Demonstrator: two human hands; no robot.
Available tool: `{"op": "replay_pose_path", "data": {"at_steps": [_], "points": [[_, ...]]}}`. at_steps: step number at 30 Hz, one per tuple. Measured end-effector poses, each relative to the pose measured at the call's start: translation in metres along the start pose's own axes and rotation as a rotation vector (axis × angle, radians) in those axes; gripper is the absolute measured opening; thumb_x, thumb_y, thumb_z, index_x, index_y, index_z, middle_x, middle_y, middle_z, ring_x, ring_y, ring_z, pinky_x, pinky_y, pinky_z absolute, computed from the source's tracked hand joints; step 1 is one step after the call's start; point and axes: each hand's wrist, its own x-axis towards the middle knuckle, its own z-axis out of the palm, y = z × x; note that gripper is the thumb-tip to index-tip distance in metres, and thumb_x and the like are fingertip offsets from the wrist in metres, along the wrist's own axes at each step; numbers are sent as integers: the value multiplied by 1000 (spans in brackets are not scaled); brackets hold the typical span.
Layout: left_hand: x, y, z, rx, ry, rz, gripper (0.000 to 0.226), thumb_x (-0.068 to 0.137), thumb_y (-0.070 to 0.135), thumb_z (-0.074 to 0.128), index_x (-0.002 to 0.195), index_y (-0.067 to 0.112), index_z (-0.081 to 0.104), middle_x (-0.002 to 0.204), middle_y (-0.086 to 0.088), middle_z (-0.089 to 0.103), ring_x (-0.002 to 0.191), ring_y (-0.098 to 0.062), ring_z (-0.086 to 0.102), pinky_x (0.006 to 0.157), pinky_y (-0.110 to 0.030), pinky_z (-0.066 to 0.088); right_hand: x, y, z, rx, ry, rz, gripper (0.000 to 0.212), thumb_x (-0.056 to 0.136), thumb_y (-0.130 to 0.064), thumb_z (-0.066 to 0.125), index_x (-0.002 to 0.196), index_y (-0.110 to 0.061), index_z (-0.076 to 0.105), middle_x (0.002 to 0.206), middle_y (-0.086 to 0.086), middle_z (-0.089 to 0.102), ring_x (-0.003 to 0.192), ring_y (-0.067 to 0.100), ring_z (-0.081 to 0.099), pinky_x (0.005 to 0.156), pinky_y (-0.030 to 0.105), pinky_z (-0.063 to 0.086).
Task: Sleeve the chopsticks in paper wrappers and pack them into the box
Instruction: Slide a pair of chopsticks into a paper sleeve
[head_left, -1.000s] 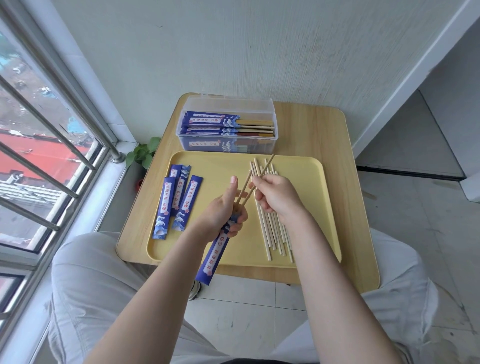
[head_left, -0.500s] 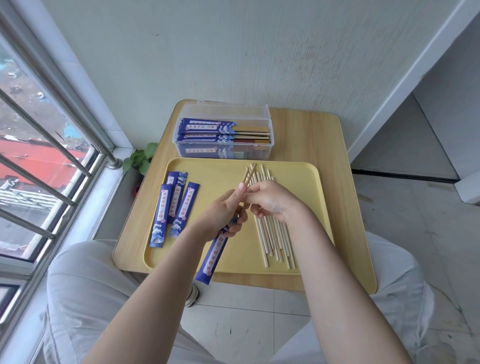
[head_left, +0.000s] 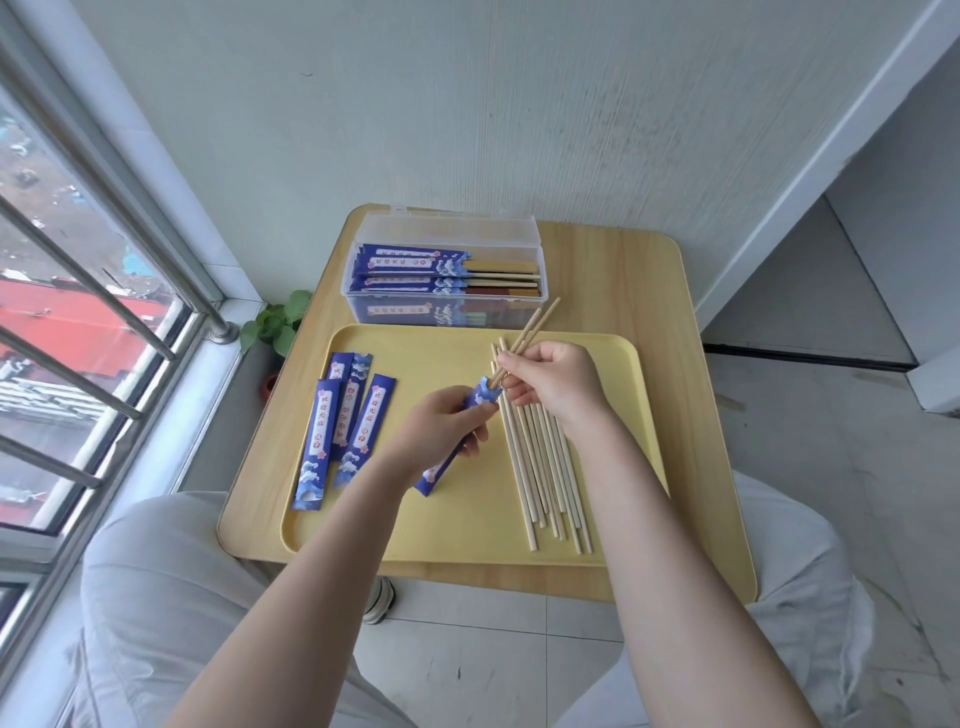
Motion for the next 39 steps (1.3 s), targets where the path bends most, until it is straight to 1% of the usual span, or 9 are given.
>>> {"op": "replay_pose_path", "data": {"at_steps": [6,13,18,24,26,29,31,35,39], "points": [[-5,-5,2,-80,17,45,25,105,37,50,98,16,64,63,-1,59,50,-17,48,54,-23,41,-3,2,2,66,-56,64,11,92,-16,71,91,-6,70,84,10,72,65,18,67,60,29,57],[-8,-2,1,-80,-9,35,31,105,36,48,104,9,64,68,-6,60,54,-17,48,62,-29,45,-5,1,0,161,-31,43,15,95,-18,68,95,-4,75,94,18,75,72,18,67,62,29,55],[-10,-3,1,-66,-15,51,33,106,40,45,99,14,65,69,-6,59,54,-17,48,61,-26,45,-5,-1,2,200,44,41,19,97,-22,64,86,-15,77,84,7,75,74,15,69,62,26,54],[-10,-8,1,-88,15,9,27,102,32,57,99,7,68,70,-3,67,58,-18,59,68,-34,55,-3,-14,-6,347,162,14,3,94,-11,69,94,-10,72,80,5,73,73,17,72,68,30,57],[-10,-7,-1,-134,9,-4,28,101,29,59,102,2,67,75,-6,71,61,-22,62,72,-39,57,-1,-16,-9,355,204,-29,25,91,-6,71,114,-12,65,88,8,75,75,19,74,67,31,57],[-11,-5,-1,-139,-6,17,30,103,29,56,104,0,65,77,-7,71,57,-22,59,65,-35,54,1,-17,-9,241,222,-107,79,89,-3,73,151,-26,29,92,10,75,74,20,74,65,30,60],[-13,-4,0,-117,-15,33,31,104,31,54,104,1,65,75,-6,69,54,-19,55,62,-31,50,1,-16,-8,142,219,-171,89,89,-3,72,155,-30,20,86,9,74,72,20,74,65,31,62],[-13,-2,1,-140,-20,40,38,104,32,52,107,-5,60,74,-5,68,51,-18,52,64,-33,46,1,-12,-2,9,131,-239,29,97,-9,63,124,-19,59,85,7,74,72,20,74,69,44,63],[-13,-2,0,-157,-8,37,38,104,30,53,106,-7,60,73,-6,67,52,-19,51,60,-32,47,-2,-10,0,91,95,-204,21,102,-11,54,119,-12,67,92,11,75,76,23,75,68,38,63]]}}
